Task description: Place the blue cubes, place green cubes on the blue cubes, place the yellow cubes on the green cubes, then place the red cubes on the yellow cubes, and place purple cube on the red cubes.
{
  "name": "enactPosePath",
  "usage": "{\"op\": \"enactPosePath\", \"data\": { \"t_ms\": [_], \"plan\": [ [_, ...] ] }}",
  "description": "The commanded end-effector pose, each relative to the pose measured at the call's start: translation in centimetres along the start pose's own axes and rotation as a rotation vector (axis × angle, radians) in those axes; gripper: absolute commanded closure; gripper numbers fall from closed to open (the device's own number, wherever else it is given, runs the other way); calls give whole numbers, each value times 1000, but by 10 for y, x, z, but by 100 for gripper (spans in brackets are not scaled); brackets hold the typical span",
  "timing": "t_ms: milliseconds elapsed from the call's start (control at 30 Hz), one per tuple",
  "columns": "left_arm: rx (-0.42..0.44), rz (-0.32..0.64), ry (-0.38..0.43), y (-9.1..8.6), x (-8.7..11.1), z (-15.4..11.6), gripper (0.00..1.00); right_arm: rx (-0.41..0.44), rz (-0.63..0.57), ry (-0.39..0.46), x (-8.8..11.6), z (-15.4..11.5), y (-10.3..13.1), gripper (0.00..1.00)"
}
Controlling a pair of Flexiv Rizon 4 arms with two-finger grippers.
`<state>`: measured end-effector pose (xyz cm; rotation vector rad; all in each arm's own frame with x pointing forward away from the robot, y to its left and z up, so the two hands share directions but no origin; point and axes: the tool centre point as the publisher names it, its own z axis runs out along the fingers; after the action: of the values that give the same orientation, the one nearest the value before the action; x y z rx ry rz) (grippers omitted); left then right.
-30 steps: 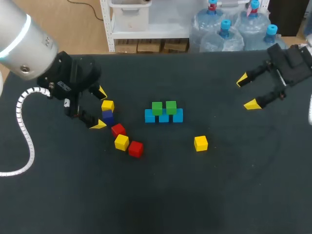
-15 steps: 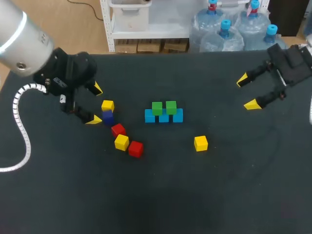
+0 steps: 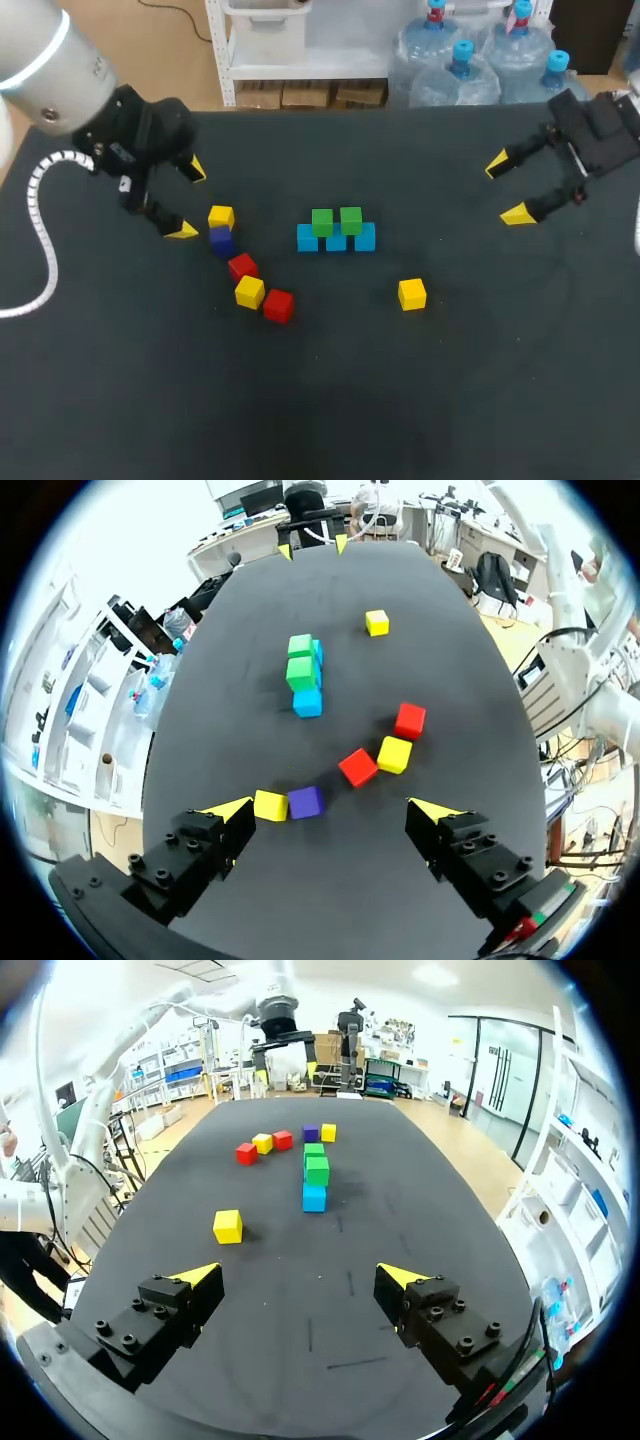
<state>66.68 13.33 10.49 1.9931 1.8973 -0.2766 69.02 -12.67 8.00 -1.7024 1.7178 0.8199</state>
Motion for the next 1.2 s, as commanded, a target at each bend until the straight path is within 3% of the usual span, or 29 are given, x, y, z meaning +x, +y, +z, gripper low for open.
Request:
{"op": "enactPosePath", "data": {
  "t_ms": [33, 567, 1200],
  "plan": [
    [36, 6, 5, 21, 7, 11, 0, 0, -1, -1, 0, 1, -1, 0],
    [24, -20, -41, 52, 23, 45, 0, 0, -1, -1, 0, 1, -1, 0],
    [40, 74, -10, 82, 43, 64, 0, 0, -1, -1, 0, 1, -1, 0]
  ]
}}
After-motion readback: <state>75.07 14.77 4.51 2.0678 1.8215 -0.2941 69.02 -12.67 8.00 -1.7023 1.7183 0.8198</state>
